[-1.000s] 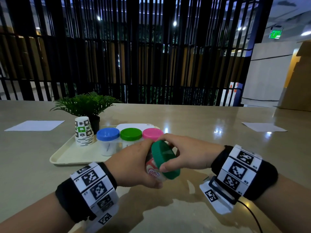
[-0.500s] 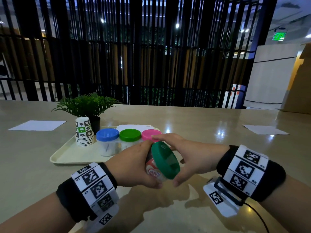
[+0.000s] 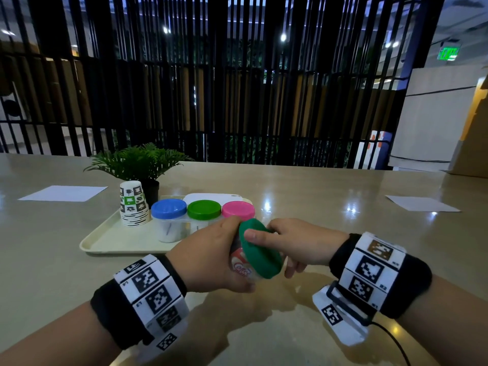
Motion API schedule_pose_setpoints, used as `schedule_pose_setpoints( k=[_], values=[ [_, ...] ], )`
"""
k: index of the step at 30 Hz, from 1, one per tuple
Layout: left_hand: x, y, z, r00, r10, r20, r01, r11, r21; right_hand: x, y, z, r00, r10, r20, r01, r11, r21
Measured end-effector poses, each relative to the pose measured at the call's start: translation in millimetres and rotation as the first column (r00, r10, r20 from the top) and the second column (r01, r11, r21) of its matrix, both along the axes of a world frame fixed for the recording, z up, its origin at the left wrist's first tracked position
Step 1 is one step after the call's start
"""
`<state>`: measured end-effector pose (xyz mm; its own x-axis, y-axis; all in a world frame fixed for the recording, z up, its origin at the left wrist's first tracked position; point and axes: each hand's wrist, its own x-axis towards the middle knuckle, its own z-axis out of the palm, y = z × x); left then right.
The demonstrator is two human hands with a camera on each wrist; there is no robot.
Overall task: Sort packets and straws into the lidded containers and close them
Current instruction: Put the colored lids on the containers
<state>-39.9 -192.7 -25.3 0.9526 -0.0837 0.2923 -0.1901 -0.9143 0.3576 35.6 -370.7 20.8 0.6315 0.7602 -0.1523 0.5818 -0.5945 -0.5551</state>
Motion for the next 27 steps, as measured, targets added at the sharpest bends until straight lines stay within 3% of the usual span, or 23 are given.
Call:
schedule_pose_setpoints(
  k=[3,8,11,22,27],
  values=[
    [-1,2,3,1.0,0.021,-0.011,-0.021,1.0,0.01,6,-8,4,0.984,0.156,-0.087,-0.147,0.984,0.096],
    [0,2,7,0.998,0.049,-0.042,-0.047,0.998,0.035,12,-4,4,0.934,0.295,0.201,-0.315,0.946,0.078],
    [-1,-1,7,0.997,0.066,-0.035,-0.064,0.996,0.066,13,-1,3,0.935,0.262,0.24,-0.29,0.953,0.089],
    [1,-10,1,0.991,0.135,0.022,-0.137,0.977,0.164,13,3,-13,0.999,0.035,0.032,-0.04,0.981,0.191],
    [3,-12,-1,0.991,0.13,-0.006,-0.127,0.976,0.179,12,0,-20,1.0,0.016,-0.006,-0.015,0.976,0.216]
  ],
)
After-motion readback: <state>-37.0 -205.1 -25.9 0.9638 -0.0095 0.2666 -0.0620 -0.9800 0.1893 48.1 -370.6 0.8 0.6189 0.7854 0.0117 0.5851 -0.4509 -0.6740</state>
